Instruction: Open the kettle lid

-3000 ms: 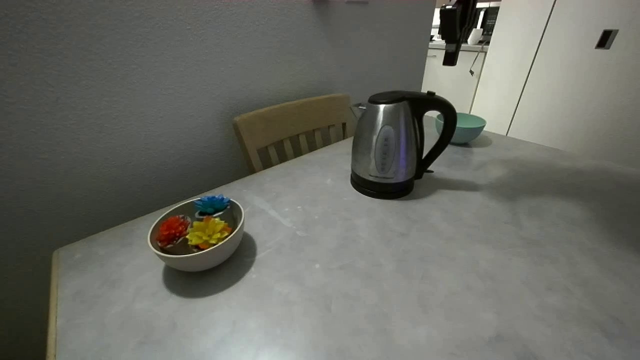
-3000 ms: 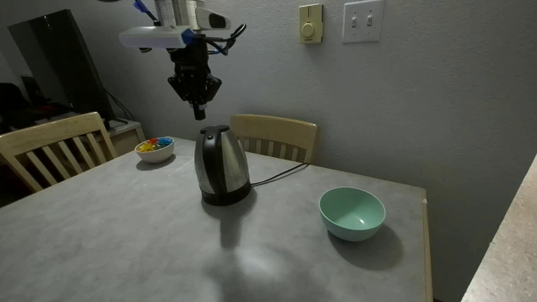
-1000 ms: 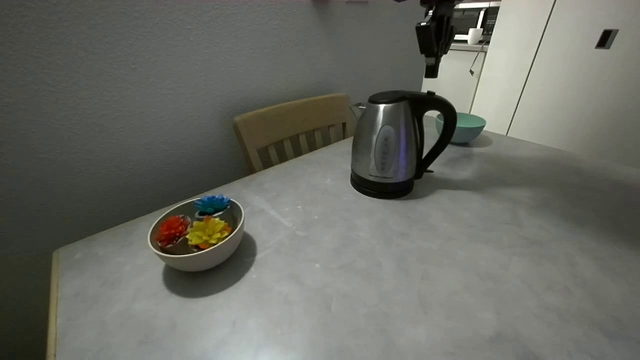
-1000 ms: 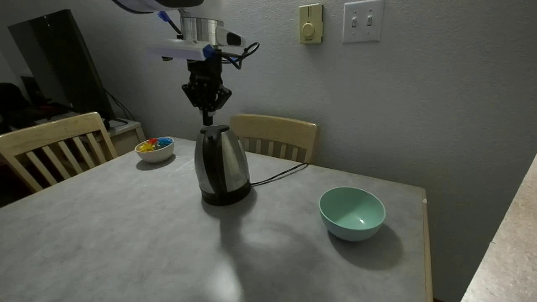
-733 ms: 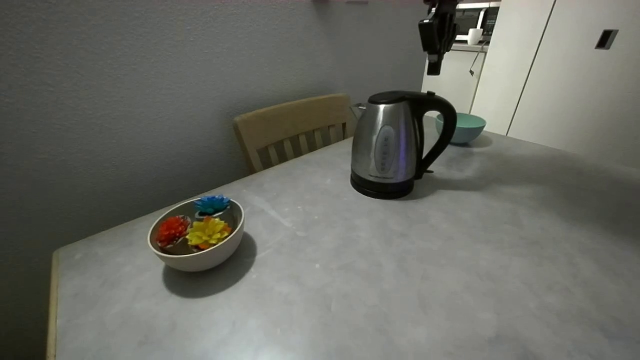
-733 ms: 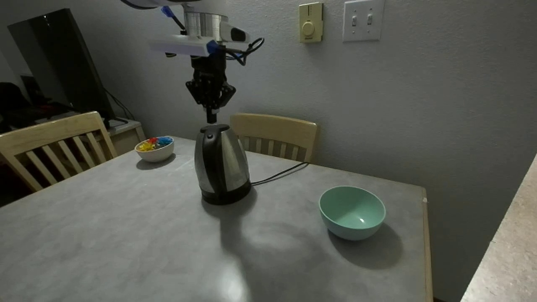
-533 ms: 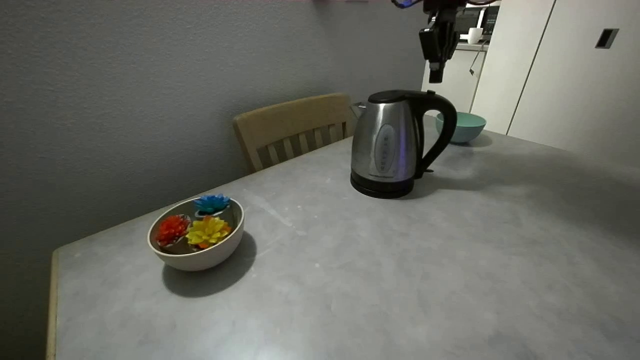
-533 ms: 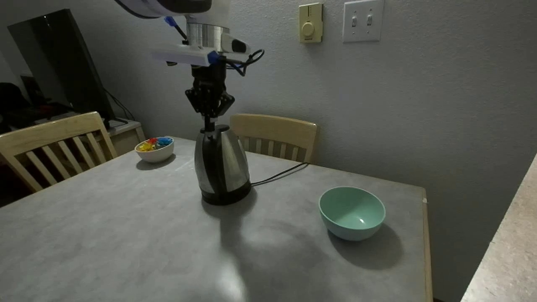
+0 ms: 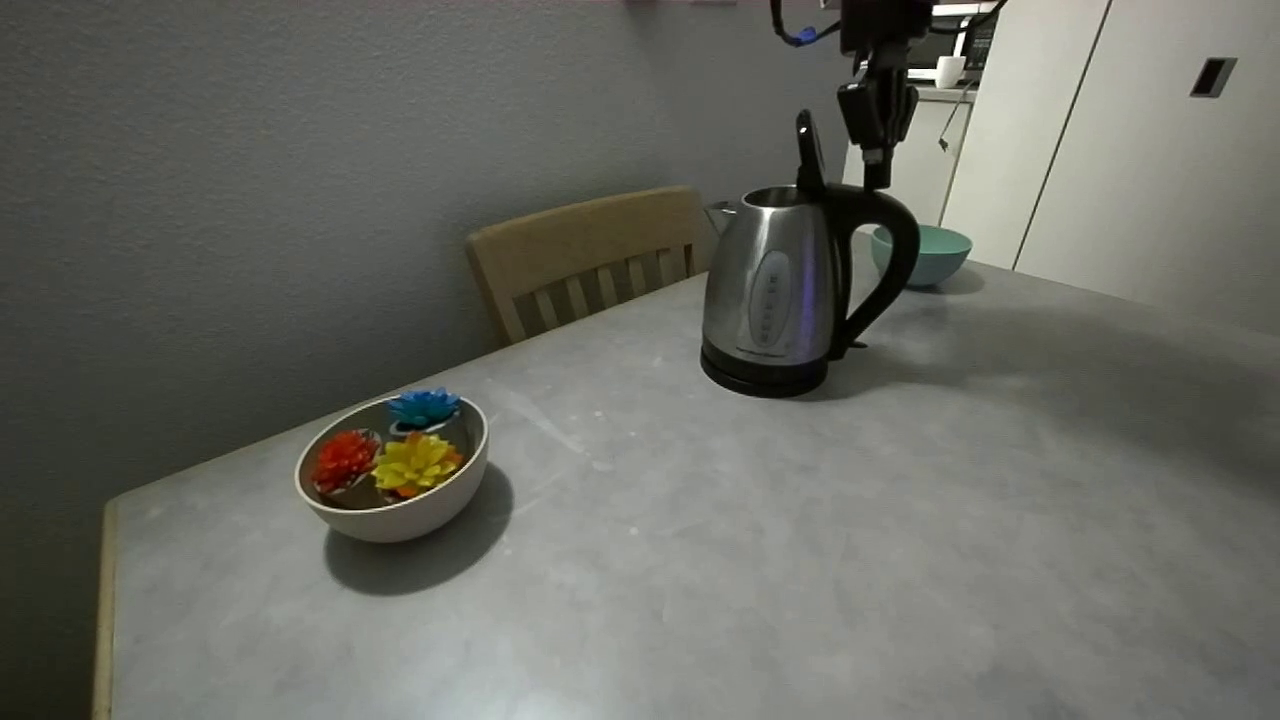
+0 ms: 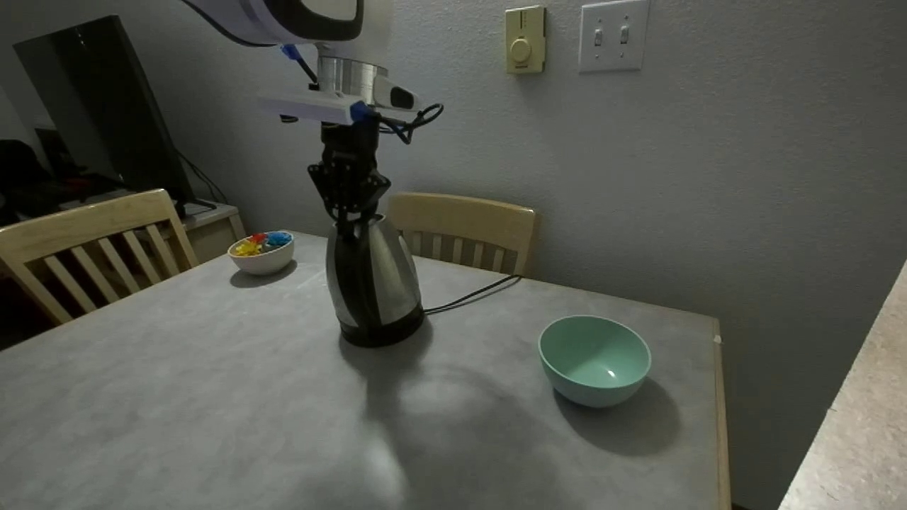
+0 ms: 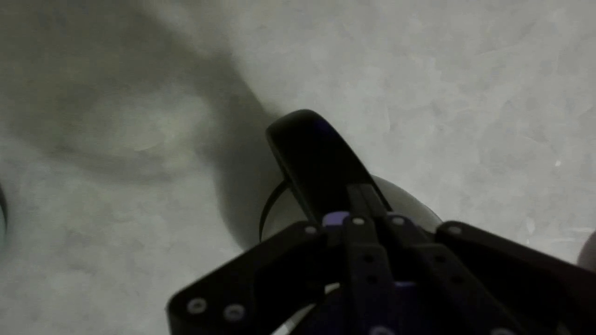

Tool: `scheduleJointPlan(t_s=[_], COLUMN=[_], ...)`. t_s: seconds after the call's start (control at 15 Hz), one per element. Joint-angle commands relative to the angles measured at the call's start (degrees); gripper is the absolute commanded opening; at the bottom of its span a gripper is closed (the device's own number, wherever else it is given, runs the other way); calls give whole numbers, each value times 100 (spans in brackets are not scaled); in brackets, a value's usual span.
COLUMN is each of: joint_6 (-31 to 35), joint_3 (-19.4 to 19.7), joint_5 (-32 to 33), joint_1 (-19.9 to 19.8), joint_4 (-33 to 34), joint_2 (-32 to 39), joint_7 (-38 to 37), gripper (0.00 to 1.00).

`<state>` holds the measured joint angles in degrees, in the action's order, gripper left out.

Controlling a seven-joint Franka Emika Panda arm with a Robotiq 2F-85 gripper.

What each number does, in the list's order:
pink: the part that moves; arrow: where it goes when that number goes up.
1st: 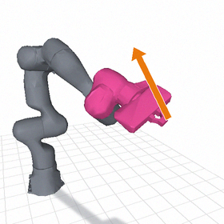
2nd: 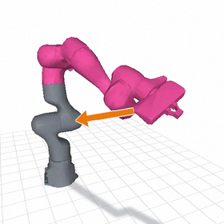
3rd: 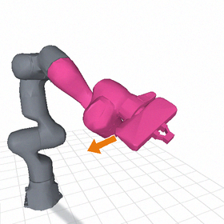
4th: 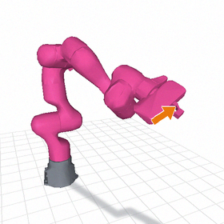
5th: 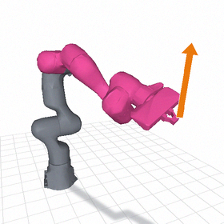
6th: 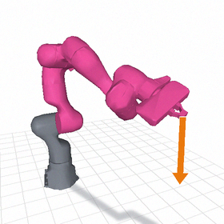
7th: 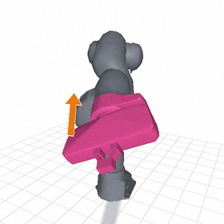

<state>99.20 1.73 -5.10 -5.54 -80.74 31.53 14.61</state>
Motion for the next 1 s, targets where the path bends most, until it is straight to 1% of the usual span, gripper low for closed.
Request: scheduleJointPlan(t_s=[0.0, 0.4, 0.67, 0.93], joint_6=[-94, 222, 134, 81], joint_3=[-74, -108, -109, -83], joint_5=[52, 158, 221, 317], joint_1=[-26, 41, 67, 57], joint_4=[147, -88, -122, -138], joint_2=[119, -523, -850, -955], joint_7=[-50, 142, 190, 177], gripper=[0, 0, 0, 0])
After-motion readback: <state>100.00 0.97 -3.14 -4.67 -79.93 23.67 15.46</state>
